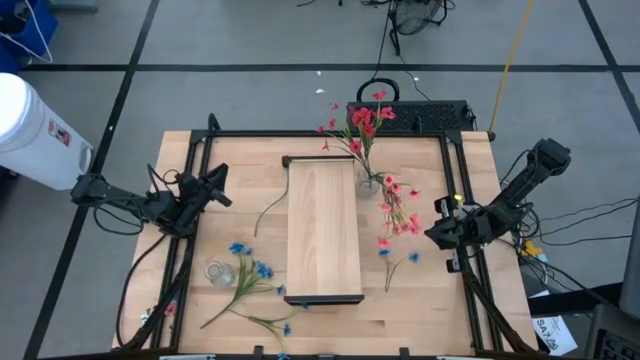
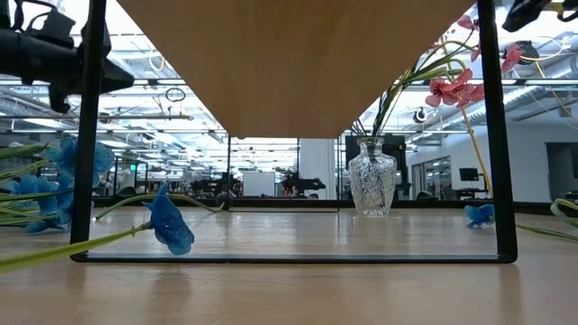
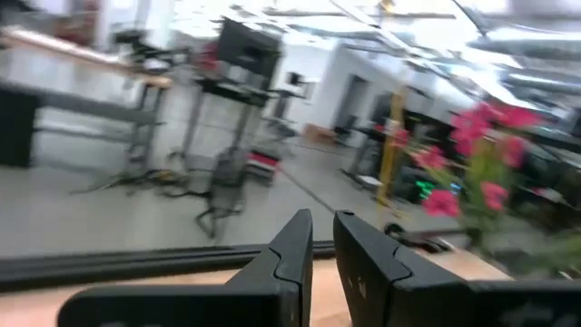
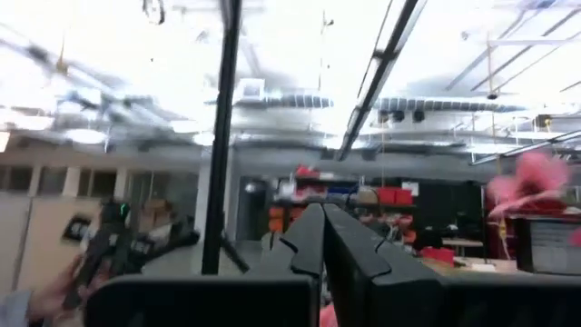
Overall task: Pick and place flowers into a vace then onto a shelf
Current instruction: Put the left blue flowers into the left transparent vase
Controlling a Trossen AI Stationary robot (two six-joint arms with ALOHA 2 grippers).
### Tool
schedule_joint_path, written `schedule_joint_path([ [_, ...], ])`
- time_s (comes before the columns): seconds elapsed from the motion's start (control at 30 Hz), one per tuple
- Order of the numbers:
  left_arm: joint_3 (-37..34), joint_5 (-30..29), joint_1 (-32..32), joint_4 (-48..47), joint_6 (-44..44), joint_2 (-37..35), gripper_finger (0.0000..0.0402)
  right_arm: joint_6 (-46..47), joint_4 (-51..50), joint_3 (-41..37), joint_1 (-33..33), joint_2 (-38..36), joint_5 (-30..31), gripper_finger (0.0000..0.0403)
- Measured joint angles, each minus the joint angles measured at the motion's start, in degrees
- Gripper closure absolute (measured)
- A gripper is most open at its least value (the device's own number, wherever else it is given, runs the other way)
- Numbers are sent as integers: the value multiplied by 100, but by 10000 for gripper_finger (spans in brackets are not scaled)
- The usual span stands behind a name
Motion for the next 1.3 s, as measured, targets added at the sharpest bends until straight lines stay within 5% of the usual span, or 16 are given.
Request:
schedule_joint_path([
  [0.57,96,1251,-23,10,-789,-1,350,70,-416,-238,-3,-39,280,395],
  [0.8,1149,1750,-377,-2216,-1572,394,350,69,-653,-243,-3,-37,271,396],
  [1.0,2642,2062,-864,-4865,-3103,1669,350,68,-712,-249,-3,-37,270,395],
  [1.3,4118,2206,-1962,-6197,-4645,3810,350,67,-713,-251,-3,-37,270,395],
])
